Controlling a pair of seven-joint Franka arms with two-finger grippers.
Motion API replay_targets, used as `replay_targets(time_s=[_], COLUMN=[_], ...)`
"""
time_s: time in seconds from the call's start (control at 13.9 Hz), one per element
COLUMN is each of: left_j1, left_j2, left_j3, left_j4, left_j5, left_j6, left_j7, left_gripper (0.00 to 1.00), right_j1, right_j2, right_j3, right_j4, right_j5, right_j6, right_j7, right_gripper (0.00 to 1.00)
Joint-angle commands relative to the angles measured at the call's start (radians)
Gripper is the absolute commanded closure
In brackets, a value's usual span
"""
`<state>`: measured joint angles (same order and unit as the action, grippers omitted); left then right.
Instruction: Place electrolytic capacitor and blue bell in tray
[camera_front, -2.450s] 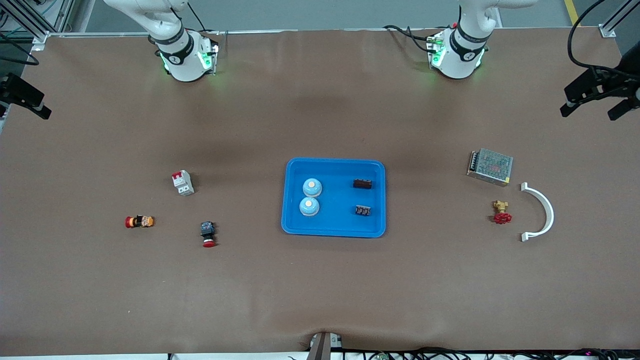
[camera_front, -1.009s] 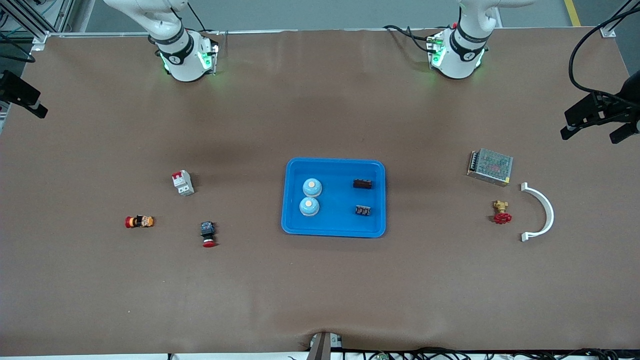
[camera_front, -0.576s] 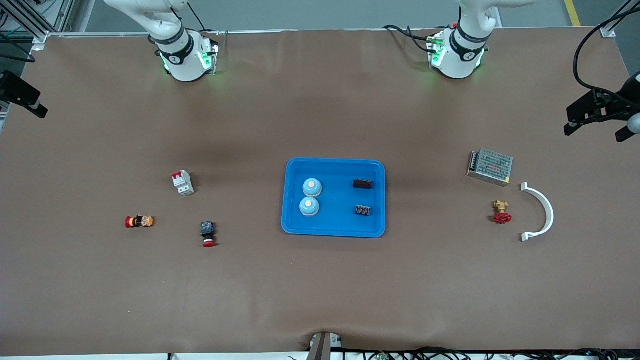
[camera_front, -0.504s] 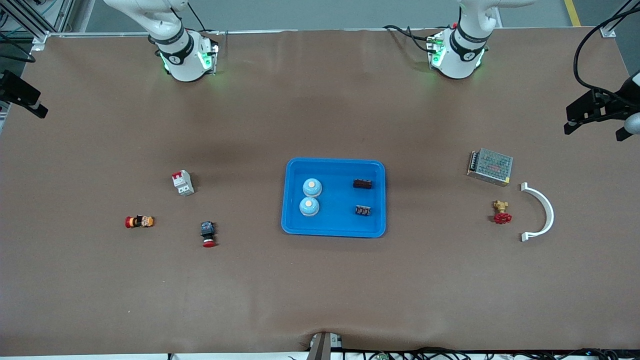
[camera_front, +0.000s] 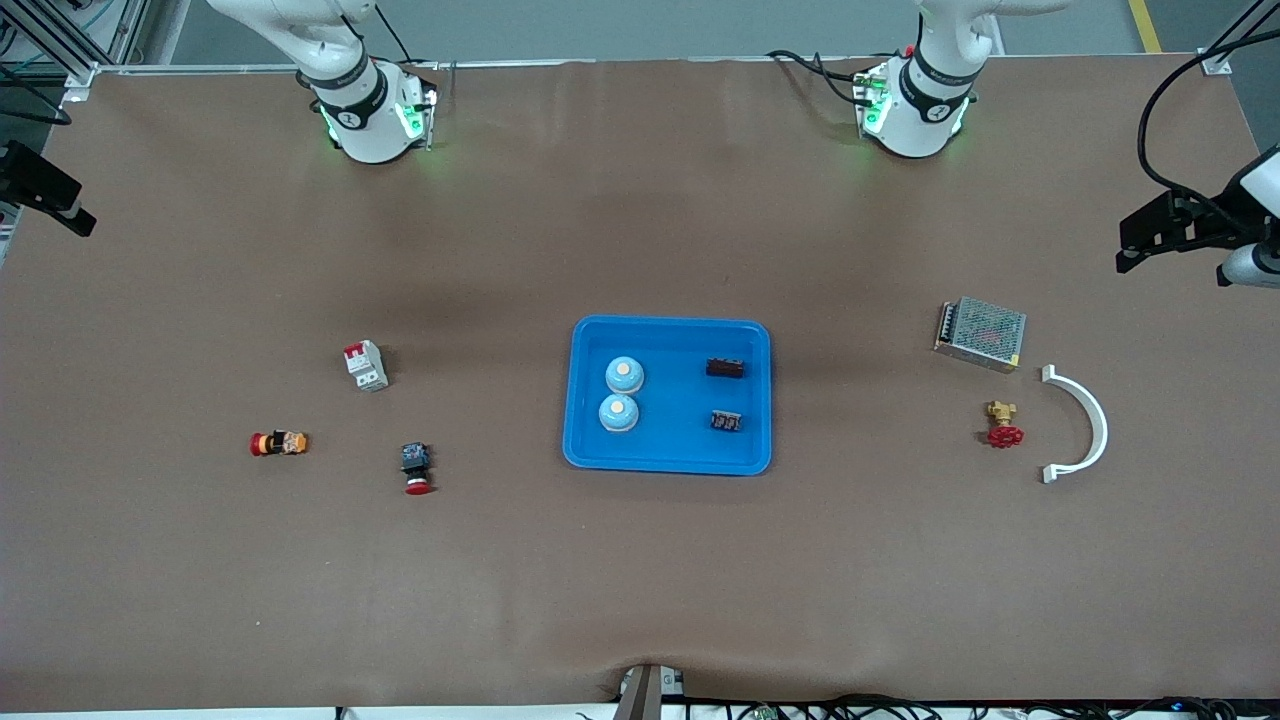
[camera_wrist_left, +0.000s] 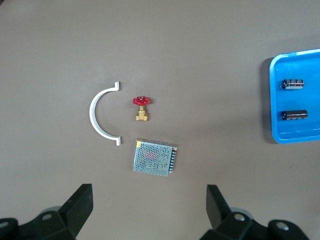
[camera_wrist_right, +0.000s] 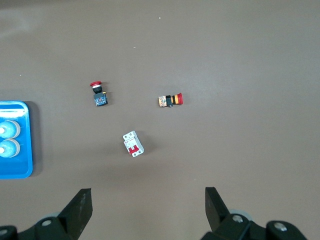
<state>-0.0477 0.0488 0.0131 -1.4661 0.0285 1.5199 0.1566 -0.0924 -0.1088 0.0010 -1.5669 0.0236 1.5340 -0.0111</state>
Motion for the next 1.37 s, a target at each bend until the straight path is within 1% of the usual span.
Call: replay_targets(time_s=[0.0, 0.22, 0.65, 0.94, 1.08, 1.3], left_j1=[0.005, 0.003, 0.000, 0.014, 0.012, 0.009], left_j2=[0.014, 0.016, 0.014, 0.014, 0.014, 0.014], left_j3=[-0.009, -0.009, -0.012, -0.009, -0.007, -0.009], left_j4=[0.032, 0.047, 0.047, 0.047, 0.047, 0.046], left_j5=[0.005, 0.005, -0.004, -0.053, -0.052, -0.039], left_j6=[-0.020, -0.017, -0.015, -0.012, -0.012, -0.011], left_j7=[-0.002, -0.098, -0.104, -0.132, -0.173, -0.177], left_gripper=[0.00, 0.00, 0.00, 0.00, 0.00, 0.00], right_j1=[-0.017, -0.018, -0.017, -0.012, -0.012, -0.013], right_j2=[0.008, 0.008, 0.008, 0.008, 0.009, 0.009], right_j3=[0.011, 0.011, 0.011, 0.011, 0.011, 0.011], right_j4=[0.019, 0.019, 0.019, 0.018, 0.018, 0.018], right_j5=[0.006, 0.006, 0.007, 0.007, 0.007, 0.007], right_j6=[-0.008, -0.008, -0.009, -0.011, -0.009, -0.009], right_j7=[-0.001, -0.003, -0.003, -0.001, -0.003, -0.003], right_gripper=[0.00, 0.00, 0.00, 0.00, 0.00, 0.00])
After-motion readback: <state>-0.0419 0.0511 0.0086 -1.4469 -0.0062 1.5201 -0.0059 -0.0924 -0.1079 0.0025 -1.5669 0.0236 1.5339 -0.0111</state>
